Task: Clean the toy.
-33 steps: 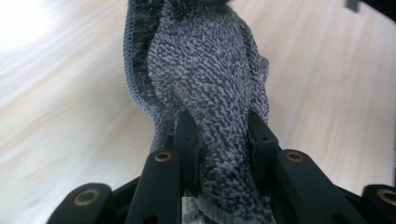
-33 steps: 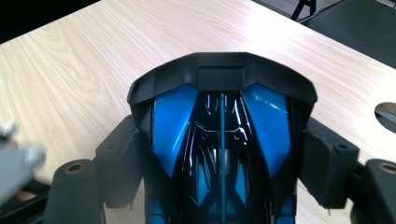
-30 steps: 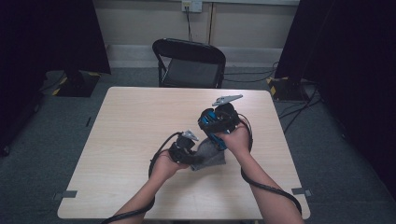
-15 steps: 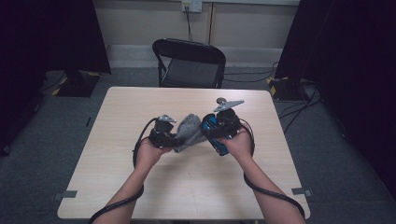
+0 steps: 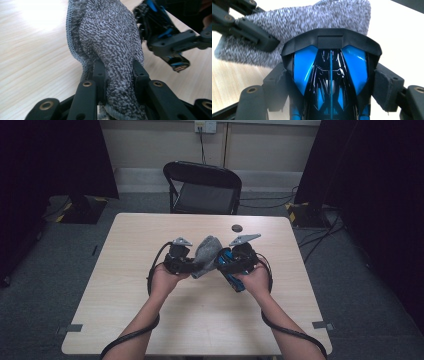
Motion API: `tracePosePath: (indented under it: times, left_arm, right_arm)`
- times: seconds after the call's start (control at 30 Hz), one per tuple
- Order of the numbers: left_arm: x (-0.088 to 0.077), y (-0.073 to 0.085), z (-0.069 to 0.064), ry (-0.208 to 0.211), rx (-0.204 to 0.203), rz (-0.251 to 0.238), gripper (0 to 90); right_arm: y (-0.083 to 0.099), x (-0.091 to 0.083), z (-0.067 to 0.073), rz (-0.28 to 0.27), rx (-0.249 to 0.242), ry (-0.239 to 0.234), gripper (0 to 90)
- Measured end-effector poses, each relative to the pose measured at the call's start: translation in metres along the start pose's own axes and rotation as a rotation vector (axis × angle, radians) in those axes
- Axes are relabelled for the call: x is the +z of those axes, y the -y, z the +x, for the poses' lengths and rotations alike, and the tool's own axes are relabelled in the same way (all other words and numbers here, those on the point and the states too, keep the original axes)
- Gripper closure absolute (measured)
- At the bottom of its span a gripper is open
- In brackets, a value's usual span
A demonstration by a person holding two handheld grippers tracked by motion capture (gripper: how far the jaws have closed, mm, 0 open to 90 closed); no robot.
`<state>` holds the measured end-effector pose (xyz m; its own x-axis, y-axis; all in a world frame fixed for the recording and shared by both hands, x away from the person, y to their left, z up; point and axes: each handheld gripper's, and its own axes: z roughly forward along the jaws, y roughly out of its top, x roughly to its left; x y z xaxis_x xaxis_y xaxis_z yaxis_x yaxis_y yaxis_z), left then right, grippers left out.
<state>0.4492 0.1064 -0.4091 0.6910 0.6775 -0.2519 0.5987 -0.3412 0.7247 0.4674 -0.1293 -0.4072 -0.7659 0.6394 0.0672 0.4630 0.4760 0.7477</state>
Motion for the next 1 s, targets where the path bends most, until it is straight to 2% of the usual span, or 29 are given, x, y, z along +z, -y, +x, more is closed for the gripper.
tracePosePath:
  times: [0.17,0.47,1.0]
  left_arm:
    - [0.009,0.002,-0.007,0.037,-0.002,0.006,71.5]
    - [0.013,0.001,-0.015,0.052,0.005,0.019,71.7]
    - [0.016,0.008,-0.014,0.077,-0.001,0.022,71.7]
  right_arm:
    - [0.000,-0.001,0.000,-0.007,0.004,0.006,25.4]
    - [-0.001,-0.002,0.000,-0.008,-0.002,0.022,25.4]
    - [-0.007,-0.001,0.004,-0.009,-0.018,0.022,25.4]
